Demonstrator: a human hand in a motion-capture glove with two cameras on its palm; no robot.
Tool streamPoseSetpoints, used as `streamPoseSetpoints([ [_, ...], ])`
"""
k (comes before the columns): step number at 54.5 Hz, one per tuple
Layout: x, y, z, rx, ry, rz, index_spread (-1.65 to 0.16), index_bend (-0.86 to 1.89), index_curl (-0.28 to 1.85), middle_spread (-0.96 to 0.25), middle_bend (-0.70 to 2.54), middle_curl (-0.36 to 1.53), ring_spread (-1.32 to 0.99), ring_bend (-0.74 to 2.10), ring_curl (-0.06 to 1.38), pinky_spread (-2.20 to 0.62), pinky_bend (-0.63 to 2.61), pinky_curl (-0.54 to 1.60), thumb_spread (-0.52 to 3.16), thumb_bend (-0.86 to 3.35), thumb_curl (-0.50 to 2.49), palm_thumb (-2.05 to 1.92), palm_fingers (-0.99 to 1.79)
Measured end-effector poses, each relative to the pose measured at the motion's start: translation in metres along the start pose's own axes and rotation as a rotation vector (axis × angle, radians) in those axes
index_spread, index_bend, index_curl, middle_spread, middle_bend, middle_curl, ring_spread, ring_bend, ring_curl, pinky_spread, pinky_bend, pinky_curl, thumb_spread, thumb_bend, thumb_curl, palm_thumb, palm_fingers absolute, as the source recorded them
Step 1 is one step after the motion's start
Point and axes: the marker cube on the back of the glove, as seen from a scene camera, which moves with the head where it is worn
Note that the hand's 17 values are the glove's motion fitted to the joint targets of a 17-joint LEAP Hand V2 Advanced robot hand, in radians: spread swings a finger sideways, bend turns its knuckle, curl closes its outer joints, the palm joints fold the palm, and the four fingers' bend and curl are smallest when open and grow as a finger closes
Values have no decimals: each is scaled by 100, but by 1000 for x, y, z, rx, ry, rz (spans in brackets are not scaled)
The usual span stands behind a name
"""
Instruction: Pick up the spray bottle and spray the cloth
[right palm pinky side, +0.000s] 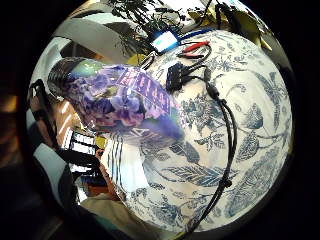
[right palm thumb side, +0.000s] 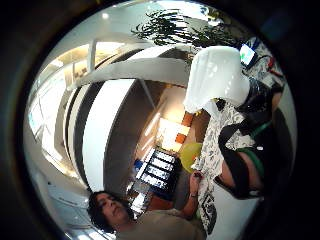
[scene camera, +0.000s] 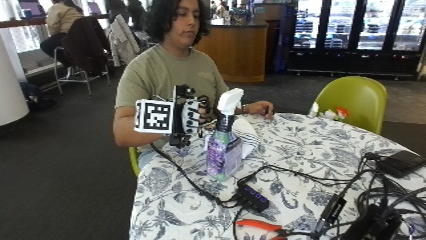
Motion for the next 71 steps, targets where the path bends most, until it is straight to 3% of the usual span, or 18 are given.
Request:
streamPoseSetpoints([
  [4,-2,6,-3,37,11,-3,-27,75,55,-20,87,73,-20,104,63,-14,95,65,101,7,68,102,126],
  [9,-6,21,-12,-38,52,17,-26,72,58,-20,84,76,-19,104,64,-15,98,68,105,6,70,99,113],
  [14,-10,48,-21,-107,115,17,-24,41,53,-15,70,69,-15,92,60,-16,81,62,106,-1,68,92,73],
  [19,-13,74,-37,-163,171,31,-25,32,49,-7,57,61,-9,72,54,-4,67,57,113,-4,64,81,43],
  [30,-18,122,-65,-216,210,52,-29,18,40,6,30,47,1,46,39,15,55,44,114,-4,56,69,26],
  [42,-23,155,-84,-235,281,70,-34,13,34,8,17,39,4,38,35,21,57,40,110,-3,50,64,18],
  [53,-14,135,-80,-171,259,60,-34,14,30,8,19,36,5,38,33,22,56,38,105,-2,47,66,19],
  [71,4,26,-18,-180,180,88,-28,14,27,7,20,35,3,40,33,22,48,35,100,-2,46,75,30],
])
